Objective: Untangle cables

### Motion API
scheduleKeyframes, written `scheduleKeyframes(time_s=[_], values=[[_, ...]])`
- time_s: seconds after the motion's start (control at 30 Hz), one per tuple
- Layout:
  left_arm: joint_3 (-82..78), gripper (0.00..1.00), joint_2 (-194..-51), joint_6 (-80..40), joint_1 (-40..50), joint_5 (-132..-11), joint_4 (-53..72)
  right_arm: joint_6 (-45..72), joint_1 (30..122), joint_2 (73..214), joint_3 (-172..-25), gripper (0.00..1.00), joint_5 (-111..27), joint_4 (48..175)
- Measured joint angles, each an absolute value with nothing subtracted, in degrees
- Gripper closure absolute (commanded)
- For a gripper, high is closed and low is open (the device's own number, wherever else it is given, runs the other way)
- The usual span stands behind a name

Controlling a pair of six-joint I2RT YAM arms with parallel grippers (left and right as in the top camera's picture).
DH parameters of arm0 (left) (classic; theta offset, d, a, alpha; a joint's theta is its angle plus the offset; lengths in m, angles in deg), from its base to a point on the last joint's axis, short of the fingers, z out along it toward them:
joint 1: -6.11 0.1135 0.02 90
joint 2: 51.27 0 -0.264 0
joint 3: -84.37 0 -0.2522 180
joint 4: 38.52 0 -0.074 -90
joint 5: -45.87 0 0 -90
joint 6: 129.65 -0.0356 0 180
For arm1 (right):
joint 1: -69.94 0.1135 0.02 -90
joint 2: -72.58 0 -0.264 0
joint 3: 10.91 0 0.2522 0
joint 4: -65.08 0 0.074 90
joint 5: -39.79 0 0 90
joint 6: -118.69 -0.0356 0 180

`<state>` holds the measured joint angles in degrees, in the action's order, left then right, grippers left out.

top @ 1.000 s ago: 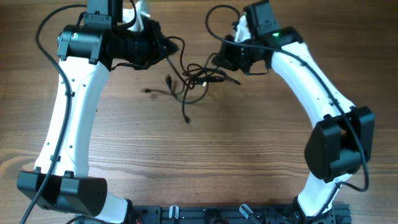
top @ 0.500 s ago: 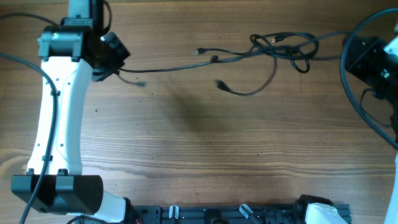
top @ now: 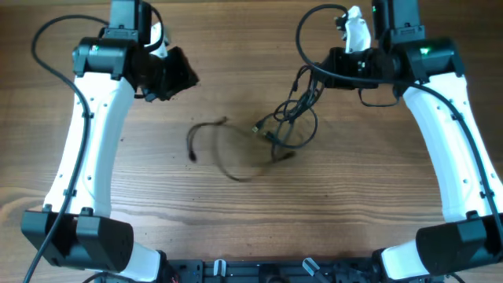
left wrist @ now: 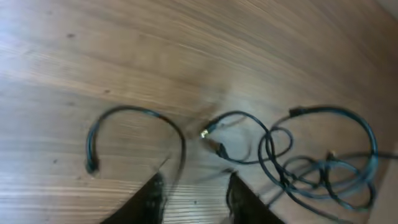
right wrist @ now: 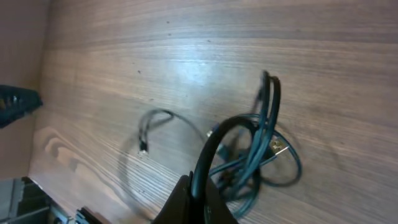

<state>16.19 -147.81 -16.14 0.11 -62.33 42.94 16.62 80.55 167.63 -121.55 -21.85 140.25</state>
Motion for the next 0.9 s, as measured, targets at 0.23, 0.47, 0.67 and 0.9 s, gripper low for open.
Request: scheduleKeyframes(time_s=[0.23, 0.47, 0.67, 0.9], values=[[16.2, 0.59, -147.9, -16.7, 0.1, -64.2, 41.6, 7.4, 90.2, 169.6, -121.6, 0.73, -26.4, 136.0], [16.0, 0.59, -151.0, -12.9, 0.2, -62.9, 41.4, 0.4, 101.2, 178.9, -121.5, 0.02, -29.7, 128.1], [16.0, 0.59, -151.0, -12.7, -1.3, -62.6, 39.9, 0.4, 86.7, 176.6, -123.2, 0.0, -25.8, 127.9], [16.0, 0.6, -155.5, -12.6, -7.7, -62.5, 34.8, 3.3, 81.6, 173.1, -124.7, 0.02, -23.0, 139.0]])
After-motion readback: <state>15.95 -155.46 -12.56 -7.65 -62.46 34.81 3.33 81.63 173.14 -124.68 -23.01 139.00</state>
